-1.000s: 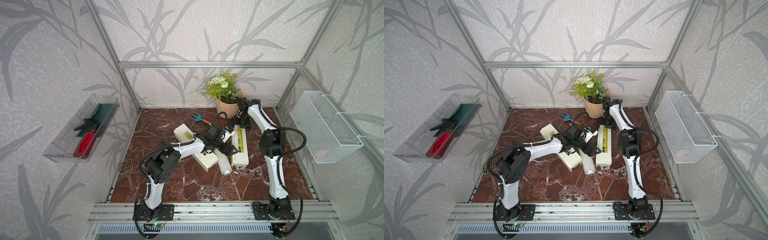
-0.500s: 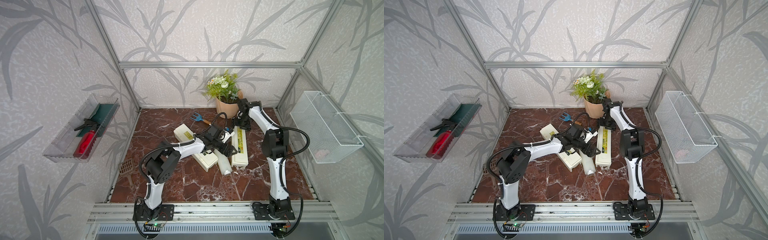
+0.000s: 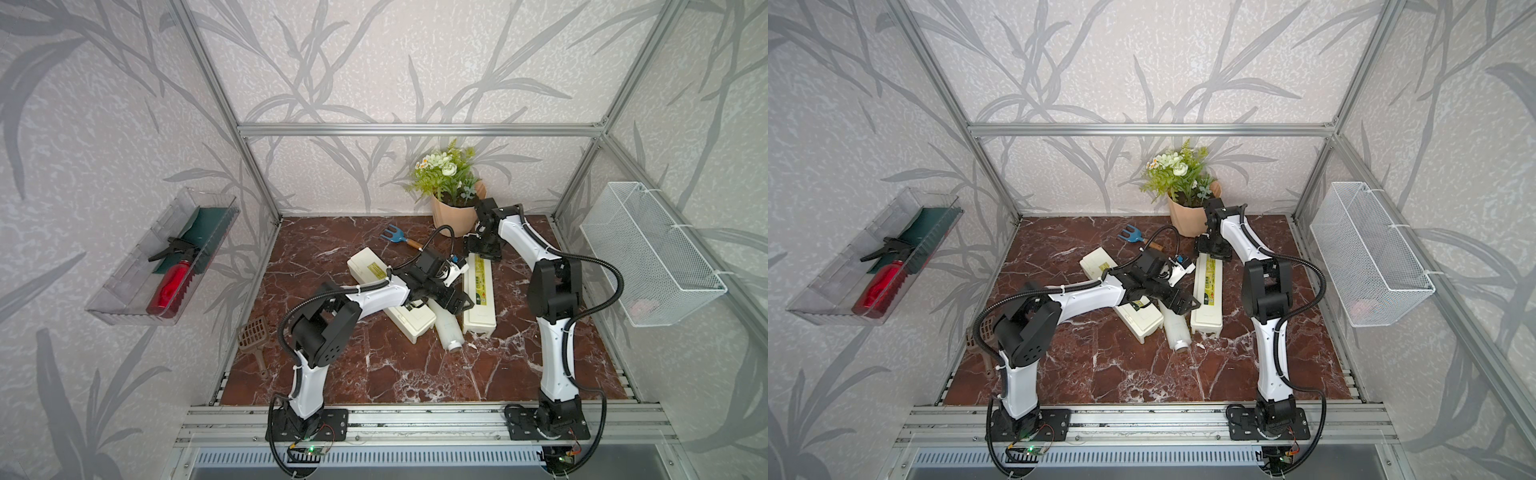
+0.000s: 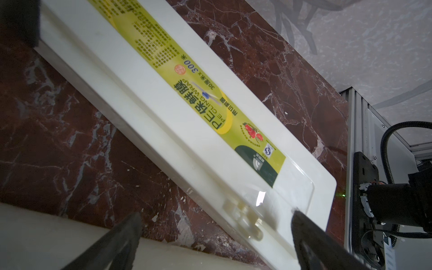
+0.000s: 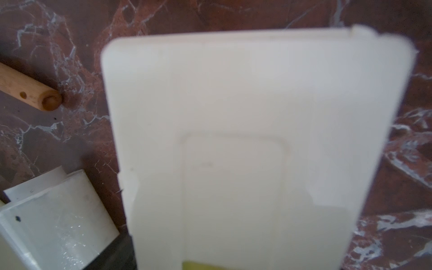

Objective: Put plastic wrap rolls into dispensers
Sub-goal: Close the lid on the plastic wrap cutting box.

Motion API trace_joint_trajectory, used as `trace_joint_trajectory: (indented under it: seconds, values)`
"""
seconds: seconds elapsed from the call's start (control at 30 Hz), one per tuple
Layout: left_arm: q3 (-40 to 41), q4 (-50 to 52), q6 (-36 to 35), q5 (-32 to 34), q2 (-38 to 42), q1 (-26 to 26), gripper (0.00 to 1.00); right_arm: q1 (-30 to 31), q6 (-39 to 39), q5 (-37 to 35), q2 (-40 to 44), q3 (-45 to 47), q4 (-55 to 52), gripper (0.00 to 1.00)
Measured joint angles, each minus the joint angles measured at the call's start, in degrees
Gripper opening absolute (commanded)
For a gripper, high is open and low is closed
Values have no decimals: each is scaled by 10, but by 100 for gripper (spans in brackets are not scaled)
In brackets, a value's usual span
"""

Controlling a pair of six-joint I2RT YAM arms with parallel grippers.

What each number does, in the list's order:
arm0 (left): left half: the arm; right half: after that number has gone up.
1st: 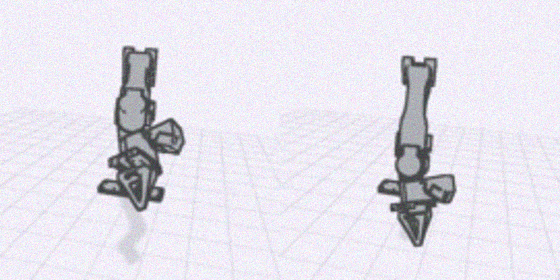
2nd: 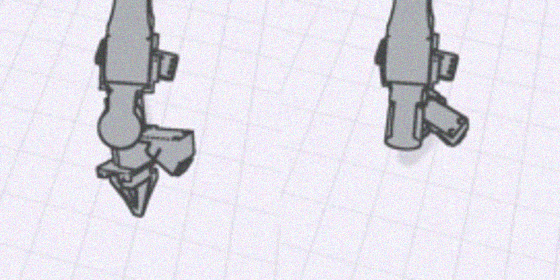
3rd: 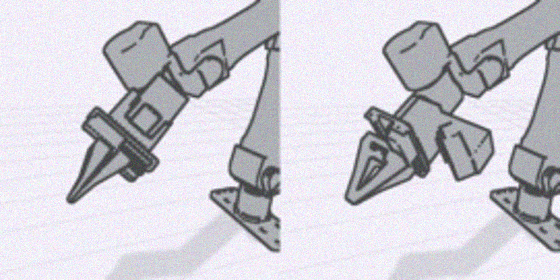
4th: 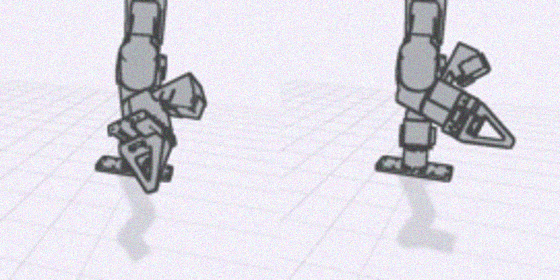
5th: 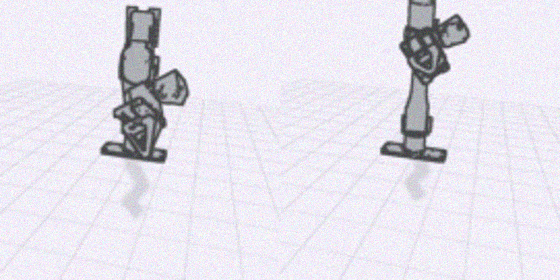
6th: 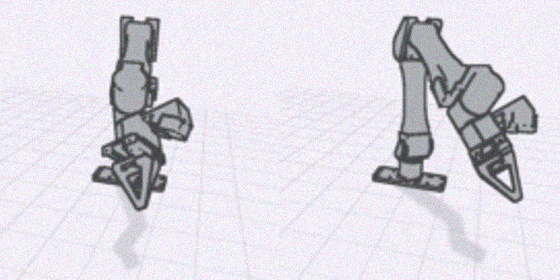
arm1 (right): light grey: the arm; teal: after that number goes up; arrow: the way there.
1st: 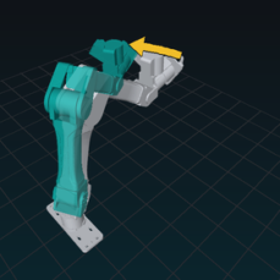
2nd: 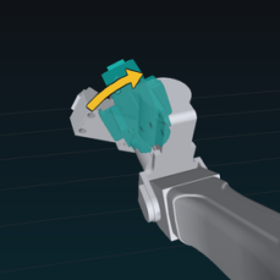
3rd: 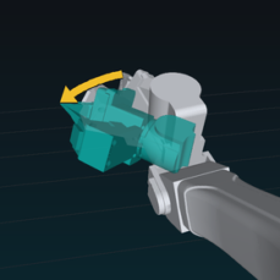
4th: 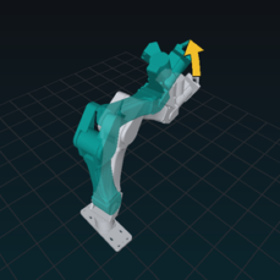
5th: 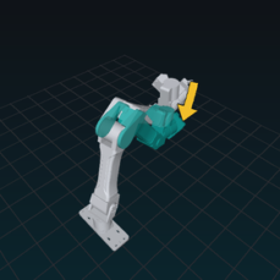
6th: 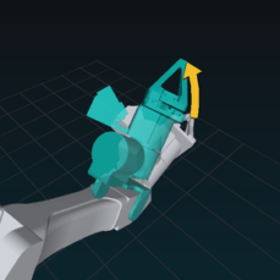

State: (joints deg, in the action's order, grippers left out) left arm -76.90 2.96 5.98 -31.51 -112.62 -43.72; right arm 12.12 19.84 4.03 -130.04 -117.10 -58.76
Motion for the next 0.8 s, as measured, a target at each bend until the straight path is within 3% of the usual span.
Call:
trace_joint_trajectory:
  seconds: [0.3, 0.47, 0.57, 0.8]
  values:
    - [-23, 25, 0, -4, -13, -1, 99, 0, -4, 0, 0, 5, 10, 67]
    - [-26, 29, 1, -12, -24, -1, 90, 0, -4, 1, 0, 5, 10, 75]
    - [-32, 31, 1, -18, -29, -2, 85, 0, -3, 2, 0, 5, 10, 85]
    - [-44, 31, 2, -29, -40, -4, 82, -7, -7, 30, 5, 6, 13, 100]
